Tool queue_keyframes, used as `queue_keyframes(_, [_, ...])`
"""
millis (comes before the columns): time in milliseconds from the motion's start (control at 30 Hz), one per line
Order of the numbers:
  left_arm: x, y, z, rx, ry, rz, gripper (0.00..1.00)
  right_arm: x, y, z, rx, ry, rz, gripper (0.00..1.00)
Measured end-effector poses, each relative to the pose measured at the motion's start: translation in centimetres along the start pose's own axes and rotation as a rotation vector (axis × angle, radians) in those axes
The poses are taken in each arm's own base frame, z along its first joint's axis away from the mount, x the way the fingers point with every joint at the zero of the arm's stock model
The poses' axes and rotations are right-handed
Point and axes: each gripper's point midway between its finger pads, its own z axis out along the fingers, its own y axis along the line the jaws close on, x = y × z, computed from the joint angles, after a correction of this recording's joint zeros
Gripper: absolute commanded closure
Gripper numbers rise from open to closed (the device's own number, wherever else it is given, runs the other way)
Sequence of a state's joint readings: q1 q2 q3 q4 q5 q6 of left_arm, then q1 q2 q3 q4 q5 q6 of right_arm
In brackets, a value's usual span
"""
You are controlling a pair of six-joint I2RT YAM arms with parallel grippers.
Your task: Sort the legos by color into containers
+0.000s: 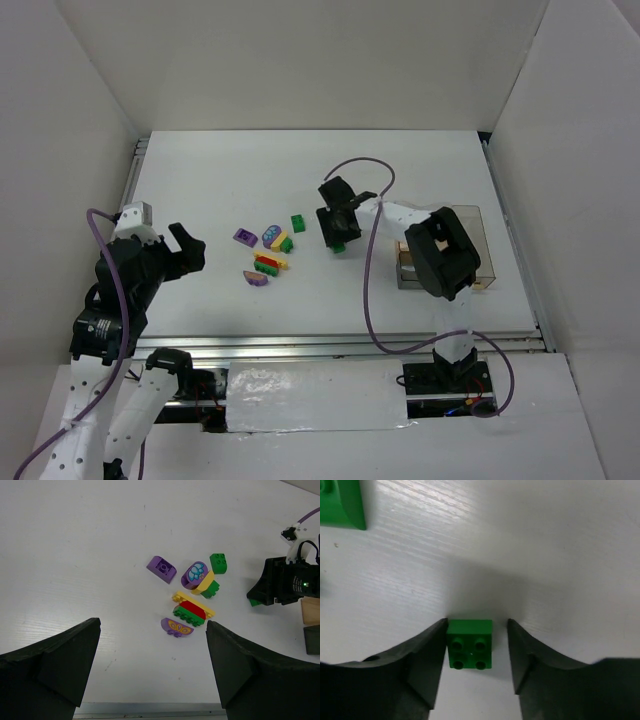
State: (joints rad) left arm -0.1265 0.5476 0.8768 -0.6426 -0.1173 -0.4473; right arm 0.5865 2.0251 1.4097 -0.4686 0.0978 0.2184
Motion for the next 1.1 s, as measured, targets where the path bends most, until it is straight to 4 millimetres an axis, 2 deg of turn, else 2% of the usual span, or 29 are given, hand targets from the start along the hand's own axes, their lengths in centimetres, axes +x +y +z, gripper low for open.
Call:
queue_keyframes(33, [0.0, 0.0, 0.0, 0.000, 0.000, 0.000, 0.01, 0.1, -0.1, 0.0, 0.005, 0.000, 0.004, 0.52])
queue_keyframes(133, [0.0, 0.0, 0.0, 0.000, 0.000, 0.000, 0.00, 0.4, -0.5, -0.2, 0.020, -0.004, 0.029, 0.99])
queue_keyframes(300, [0.0, 0.0, 0.0, 0.000, 0.000, 0.000, 0.01, 1.9, -0.7, -1.6, 0.018, 0.006, 0.067, 0.99])
queue_keyframes(400, [0.0, 0.0, 0.0, 0.000, 0.000, 0.000, 0.01, 1.9, -1.2, -4.1, 0.014, -0.031, 0.109, 0.99])
queue_keyframes(467, [0.0, 0.0, 0.0, 0.000, 0.000, 0.000, 0.00, 1.1, -1.8, -6.7, 0.006, -0.094, 0.145, 0.99])
queue_keyframes(533, [0.0, 0.0, 0.0, 0.000, -0.001, 0.000, 0.00, -0.3, -3.3, -9.8, 0.008, -0.180, 0.198, 0.99])
queue_keyframes(667, [0.0, 0.0, 0.0, 0.002, -0.002, 0.000, 0.01, -2.5, -8.8, -14.3, 0.091, -0.327, 0.347, 0.99])
queue_keyframes(767, [0.0, 0.0, -0.1, 0.002, -0.002, 0.000, 0.00, -1.9, -13.3, -14.7, 0.180, -0.342, 0.458, 0.96])
queue_keyframes(833, [0.0, 0.0, -0.1, 0.002, -0.003, 0.000, 0.00, -0.2, -15.8, -14.1, 0.242, -0.312, 0.519, 0.93])
queue_keyframes(933, [0.0, 0.0, -0.1, 0.002, -0.003, 0.000, 0.00, 2.1, -17.5, -13.4, 0.297, -0.259, 0.565, 0.87])
queue_keyframes(1000, [0.0, 0.0, -0.1, 0.002, -0.003, 0.000, 0.01, 2.6, -17.9, -13.3, 0.316, -0.250, 0.579, 0.64])
queue_keyframes(1033, [0.0, 0.0, -0.1, 0.002, -0.003, 0.000, 0.00, 2.6, -18.1, -13.4, 0.322, -0.251, 0.585, 0.56])
queue_keyframes(1067, [0.0, 0.0, -0.1, 0.002, -0.003, 0.000, 0.01, 2.6, -18.2, -13.4, 0.326, -0.253, 0.590, 0.42])
queue_keyframes(1100, [0.0, 0.0, -0.1, 0.002, -0.003, 0.000, 0.00, 2.6, -18.2, -13.4, 0.328, -0.256, 0.598, 0.34])
